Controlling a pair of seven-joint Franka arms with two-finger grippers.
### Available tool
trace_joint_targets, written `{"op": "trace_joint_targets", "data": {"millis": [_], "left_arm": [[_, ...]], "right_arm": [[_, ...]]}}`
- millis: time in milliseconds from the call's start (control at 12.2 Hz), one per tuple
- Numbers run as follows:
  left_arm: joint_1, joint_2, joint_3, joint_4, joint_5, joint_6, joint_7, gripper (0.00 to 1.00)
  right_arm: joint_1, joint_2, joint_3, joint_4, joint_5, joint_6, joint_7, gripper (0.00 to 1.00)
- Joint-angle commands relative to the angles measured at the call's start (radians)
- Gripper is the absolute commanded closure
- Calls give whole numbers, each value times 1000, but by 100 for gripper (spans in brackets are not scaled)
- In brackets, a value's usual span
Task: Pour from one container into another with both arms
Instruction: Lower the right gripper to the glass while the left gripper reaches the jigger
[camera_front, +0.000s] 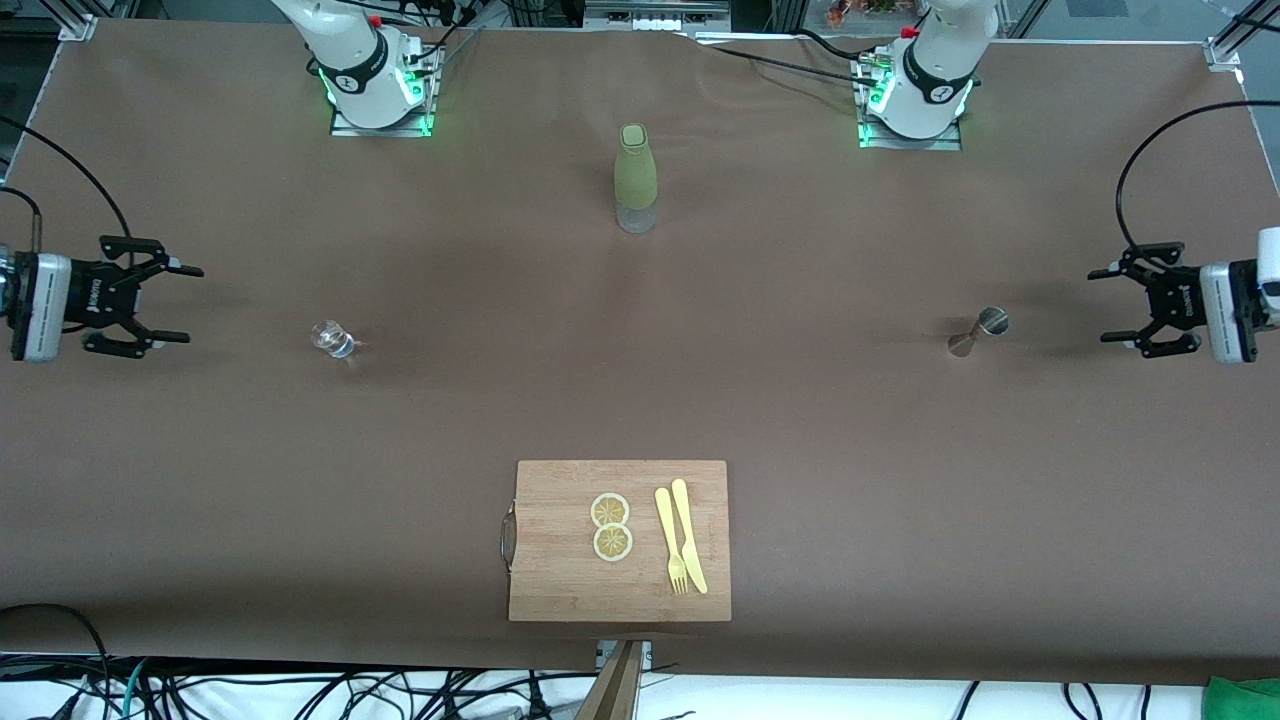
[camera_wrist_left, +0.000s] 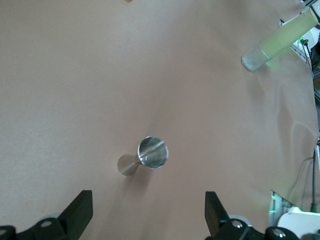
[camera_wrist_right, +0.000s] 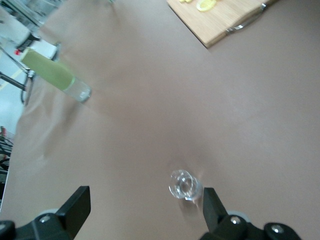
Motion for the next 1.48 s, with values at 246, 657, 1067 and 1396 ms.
{"op": "trace_joint_targets", "data": {"millis": [246,657,1067,1396], "left_arm": [[65,136,-10,-34,-125,46,236,2],[101,196,-10,-106,-209,71,418,2],[111,237,-10,-163,-330,74,596,2],[111,280,-10,-177,-379,79,702,2]], "right_arm": [[-76,224,8,11,154,-110,-406,0],[-99,383,8,15,230,-138,-684,0],[-110,489,8,21,329,-127,-788,0],[-121,526,8,43,384,-122,-821,0]]}}
